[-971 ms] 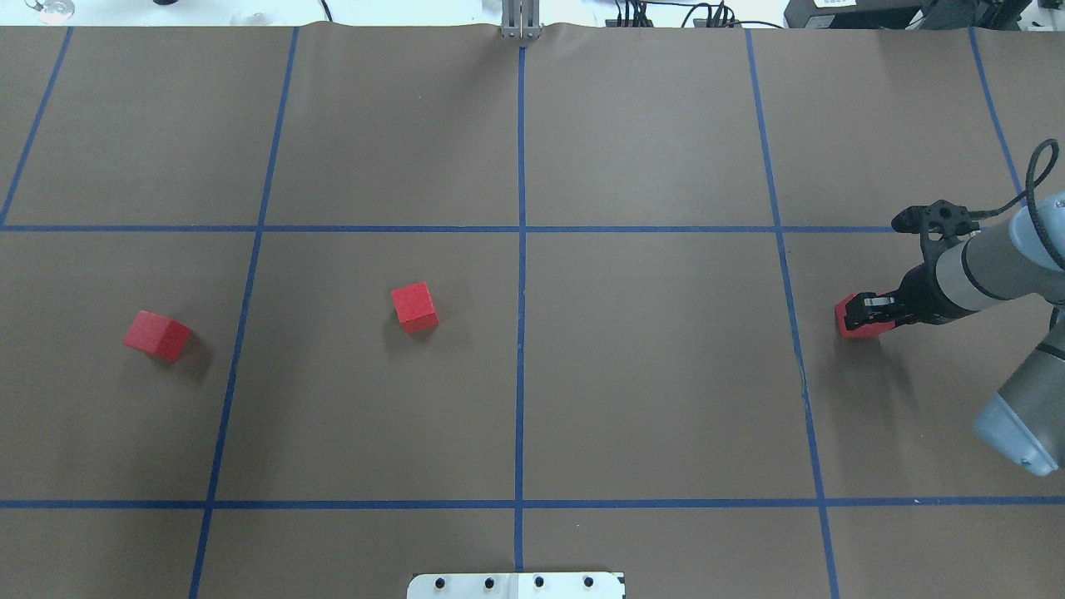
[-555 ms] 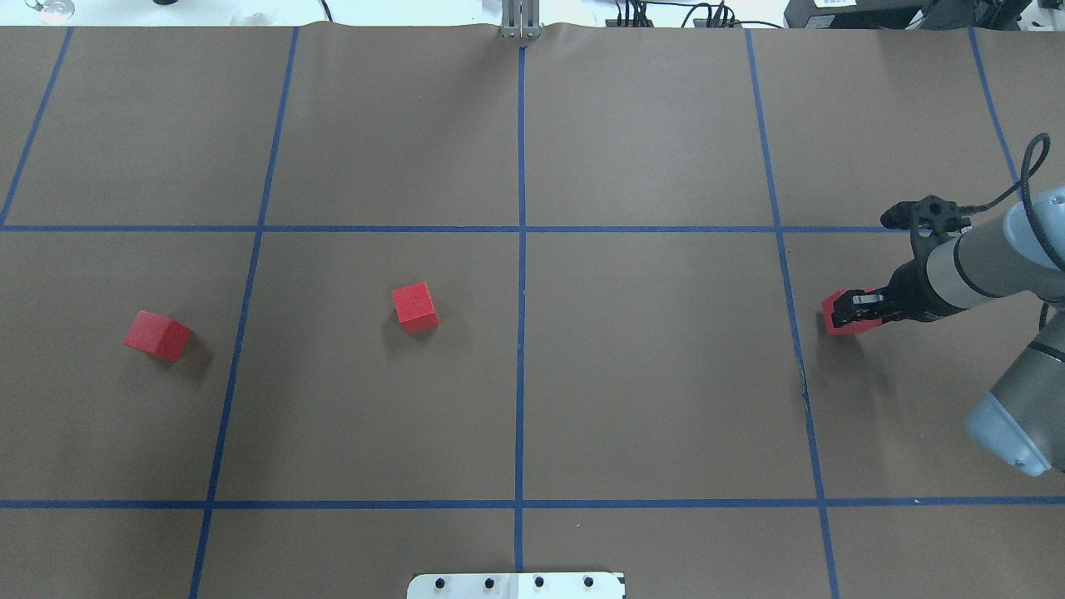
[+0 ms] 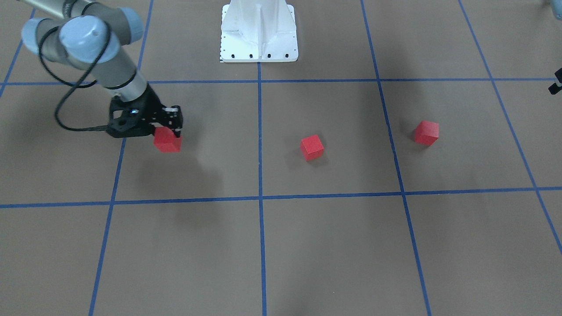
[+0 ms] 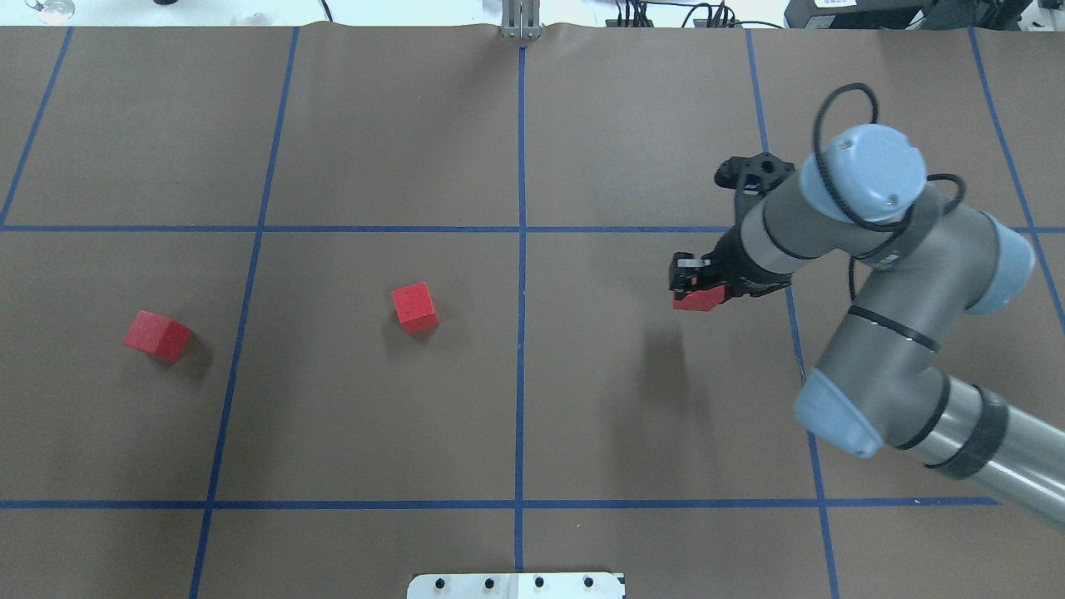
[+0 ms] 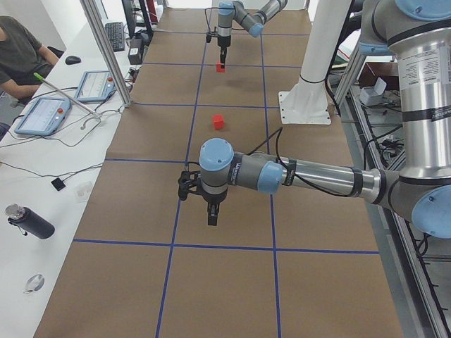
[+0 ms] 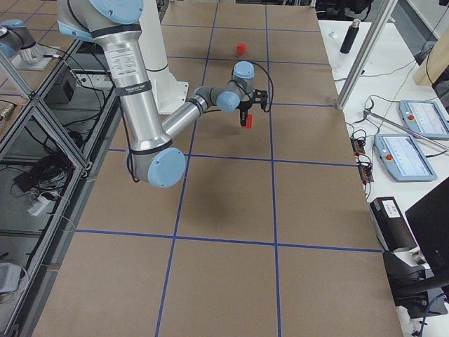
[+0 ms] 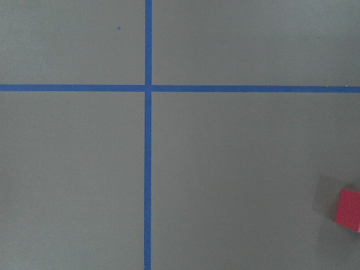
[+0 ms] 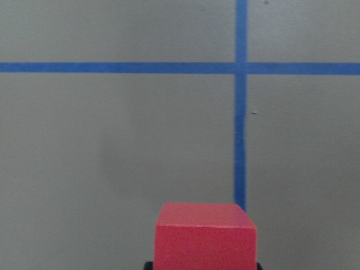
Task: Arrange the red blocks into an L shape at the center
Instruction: 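Carry the red cube with the right gripper toward the table center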
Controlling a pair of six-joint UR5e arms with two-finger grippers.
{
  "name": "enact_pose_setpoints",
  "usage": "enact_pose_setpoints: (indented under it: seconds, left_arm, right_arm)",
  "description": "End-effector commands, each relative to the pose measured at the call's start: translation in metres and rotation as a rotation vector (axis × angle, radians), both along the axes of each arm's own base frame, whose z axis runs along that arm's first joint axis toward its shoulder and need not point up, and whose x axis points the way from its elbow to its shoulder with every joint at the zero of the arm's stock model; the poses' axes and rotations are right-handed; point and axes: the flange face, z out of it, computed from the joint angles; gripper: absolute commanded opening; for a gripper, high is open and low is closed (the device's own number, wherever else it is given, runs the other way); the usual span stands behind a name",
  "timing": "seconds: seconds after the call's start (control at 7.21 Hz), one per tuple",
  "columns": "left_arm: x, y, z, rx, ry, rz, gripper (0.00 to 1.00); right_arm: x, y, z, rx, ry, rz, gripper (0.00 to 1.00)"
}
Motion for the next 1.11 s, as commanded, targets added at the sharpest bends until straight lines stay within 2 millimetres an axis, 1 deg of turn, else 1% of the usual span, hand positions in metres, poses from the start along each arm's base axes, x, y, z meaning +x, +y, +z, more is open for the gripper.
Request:
enact_pose_setpoints:
  seconds: [0.0,0.14,0.28,0.42,0.55,0.69,0.83,0.97]
  left_arm:
    - [0.002,0.000,-0.002,-0.003,0.032,0.007,1.00]
    - [0.002,0.000,-0.001,-0.005,0.032,0.007,1.00]
    - [0.002,0.001,0.000,-0.006,0.032,0.007,1.00]
    - [0.002,0.000,-0.001,-0.005,0.032,0.007,1.00]
    - [0.002,0.001,-0.001,-0.005,0.032,0.007,1.00]
    - [0.002,0.001,-0.002,-0.003,0.032,0.007,1.00]
    - [0.002,0.001,-0.002,-0.003,0.031,0.007,1.00]
    - [0.002,0.001,-0.002,-0.003,0.032,0.007,1.00]
  right_arm:
    - [-0.093,0.032,-0.101,-0.023,0.002,0.033,0.00]
    - [-0.141,0.028,-0.120,-0.062,0.023,0.040,0.00]
    - [-0.162,0.032,-0.122,-0.051,0.047,0.047,0.00]
    - [-0.175,0.036,-0.114,-0.055,0.068,0.051,0.00]
    - [-0.178,0.036,-0.112,-0.064,0.045,0.065,0.00]
    - [-0.188,0.035,-0.104,-0.098,0.045,0.088,0.00]
    - [-0.194,0.040,-0.099,-0.091,0.040,0.075,0.00]
    - [-0.195,0.042,-0.099,-0.089,0.042,0.070,0.00]
